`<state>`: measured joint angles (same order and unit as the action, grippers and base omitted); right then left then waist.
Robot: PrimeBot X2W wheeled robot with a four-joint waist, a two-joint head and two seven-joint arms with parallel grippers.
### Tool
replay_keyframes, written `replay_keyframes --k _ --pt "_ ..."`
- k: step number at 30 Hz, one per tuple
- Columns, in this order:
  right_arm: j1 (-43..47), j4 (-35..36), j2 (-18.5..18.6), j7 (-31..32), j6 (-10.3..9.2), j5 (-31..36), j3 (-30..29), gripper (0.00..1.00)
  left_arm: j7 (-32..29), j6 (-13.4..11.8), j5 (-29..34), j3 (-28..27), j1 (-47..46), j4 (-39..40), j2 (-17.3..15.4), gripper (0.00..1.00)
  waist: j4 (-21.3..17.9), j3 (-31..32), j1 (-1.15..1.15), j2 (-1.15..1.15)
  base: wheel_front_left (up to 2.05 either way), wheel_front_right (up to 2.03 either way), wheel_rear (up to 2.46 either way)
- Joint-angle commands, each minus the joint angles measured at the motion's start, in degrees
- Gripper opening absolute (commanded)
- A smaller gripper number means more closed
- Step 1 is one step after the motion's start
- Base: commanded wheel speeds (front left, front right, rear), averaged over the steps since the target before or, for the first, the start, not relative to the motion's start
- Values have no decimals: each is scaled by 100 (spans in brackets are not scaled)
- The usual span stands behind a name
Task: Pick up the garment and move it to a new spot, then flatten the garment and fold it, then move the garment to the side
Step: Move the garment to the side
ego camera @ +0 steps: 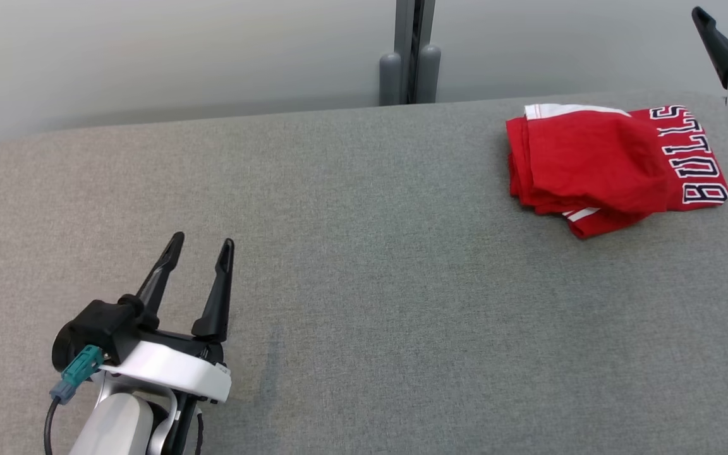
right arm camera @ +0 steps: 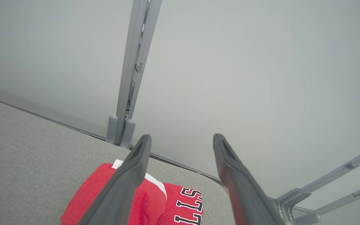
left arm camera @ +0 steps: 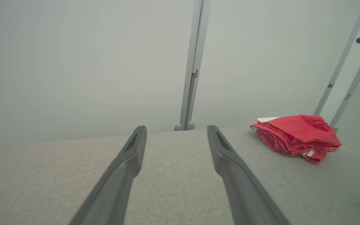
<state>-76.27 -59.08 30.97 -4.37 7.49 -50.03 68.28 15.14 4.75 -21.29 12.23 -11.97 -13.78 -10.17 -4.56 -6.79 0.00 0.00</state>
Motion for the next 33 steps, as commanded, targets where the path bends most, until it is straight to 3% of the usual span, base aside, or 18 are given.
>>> replay_keyframes --k 1,5,10,17,21,26,33 --pt "174 42 -24 -180 3 -8 -49 100 4 -47 -32 -42 50 50 -33 100 -30 92 0 0 0 0 0" --pt "498 162 -38 -825 3 -48 -444 100 4 -155 -75 -164 193 212 -110 100 32 182 0 0 0 0 0" --pt "1202 463 -1 -1072 2 -180 -1259 100 5 -261 -142 -292 380 356 -138 100 149 251 0 0 0 0 0" --pt "2789 1570 26 -1080 3 623 -3266 100 5 -379 -138 -391 614 448 -94 100 332 389 0 0 0 0 0" --pt "3995 2319 -290 -1081 3 1429 -4471 100 4 -403 -151 -565 761 463 -29 100 402 459 0 0 0 0 0" --pt "5349 3289 -966 -1082 3 2408 -5714 100 5 -359 -54 -746 879 542 114 100 464 508 0 0 0 0 0" --pt "6438 4155 -1729 -1083 3 3063 -6462 100 5 -285 144 -988 970 679 271 100 508 556 0 0 0 0 0"
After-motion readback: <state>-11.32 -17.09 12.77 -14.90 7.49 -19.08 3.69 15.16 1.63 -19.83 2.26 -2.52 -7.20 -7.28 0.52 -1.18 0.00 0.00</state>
